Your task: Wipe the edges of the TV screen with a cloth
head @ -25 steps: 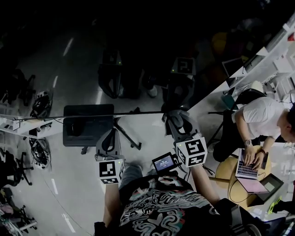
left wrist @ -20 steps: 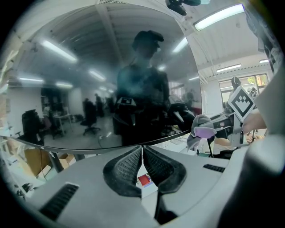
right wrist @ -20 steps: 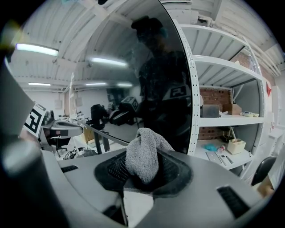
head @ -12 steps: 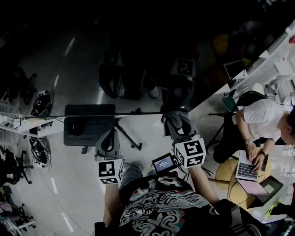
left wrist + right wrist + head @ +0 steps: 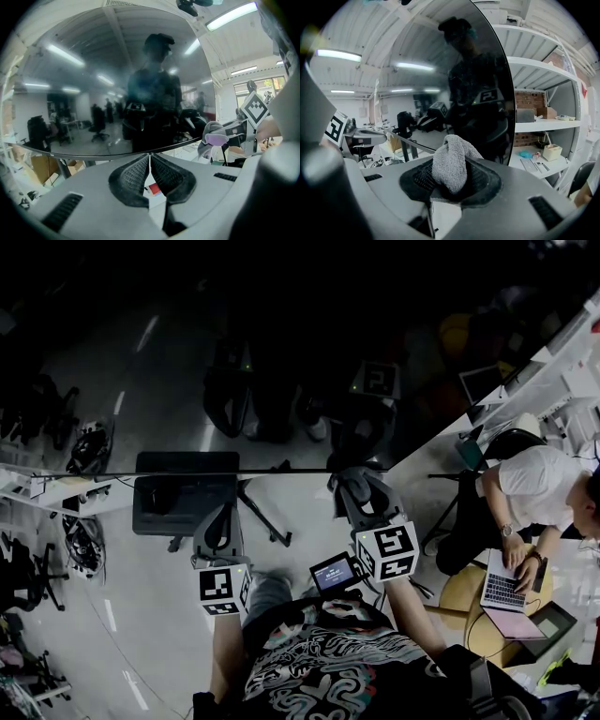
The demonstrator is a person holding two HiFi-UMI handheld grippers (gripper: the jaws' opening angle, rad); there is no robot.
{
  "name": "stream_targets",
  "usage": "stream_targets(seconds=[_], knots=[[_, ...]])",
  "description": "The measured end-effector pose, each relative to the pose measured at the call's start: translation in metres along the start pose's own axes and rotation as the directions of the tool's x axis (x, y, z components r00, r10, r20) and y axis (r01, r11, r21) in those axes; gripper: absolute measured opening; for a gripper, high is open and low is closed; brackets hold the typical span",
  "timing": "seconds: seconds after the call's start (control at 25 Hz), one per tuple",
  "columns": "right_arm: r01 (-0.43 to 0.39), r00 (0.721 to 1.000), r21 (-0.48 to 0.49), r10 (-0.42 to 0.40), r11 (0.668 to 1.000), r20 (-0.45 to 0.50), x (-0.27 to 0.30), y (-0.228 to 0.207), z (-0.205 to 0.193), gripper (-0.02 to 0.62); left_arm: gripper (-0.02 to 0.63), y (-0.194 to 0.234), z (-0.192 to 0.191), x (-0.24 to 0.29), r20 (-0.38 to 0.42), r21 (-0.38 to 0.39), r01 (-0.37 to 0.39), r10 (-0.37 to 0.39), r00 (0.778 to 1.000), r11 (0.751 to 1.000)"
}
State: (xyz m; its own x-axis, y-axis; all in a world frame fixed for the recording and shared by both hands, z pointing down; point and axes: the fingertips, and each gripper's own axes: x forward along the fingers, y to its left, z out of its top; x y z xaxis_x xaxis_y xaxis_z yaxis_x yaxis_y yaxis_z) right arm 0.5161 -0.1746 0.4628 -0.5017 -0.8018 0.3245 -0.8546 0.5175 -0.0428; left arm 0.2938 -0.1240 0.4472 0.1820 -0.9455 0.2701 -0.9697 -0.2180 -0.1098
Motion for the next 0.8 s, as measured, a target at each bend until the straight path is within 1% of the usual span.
stream_targets(seconds=[0.8], knots=[[-0.045,0.999,0.0,0.045,0.999,-0.002,0.012,0.022,0.004,0.149,0.025,0.016,-0.007,-0.005,-0.014,-0.02,-0.023,0.023,1.0,1.0]])
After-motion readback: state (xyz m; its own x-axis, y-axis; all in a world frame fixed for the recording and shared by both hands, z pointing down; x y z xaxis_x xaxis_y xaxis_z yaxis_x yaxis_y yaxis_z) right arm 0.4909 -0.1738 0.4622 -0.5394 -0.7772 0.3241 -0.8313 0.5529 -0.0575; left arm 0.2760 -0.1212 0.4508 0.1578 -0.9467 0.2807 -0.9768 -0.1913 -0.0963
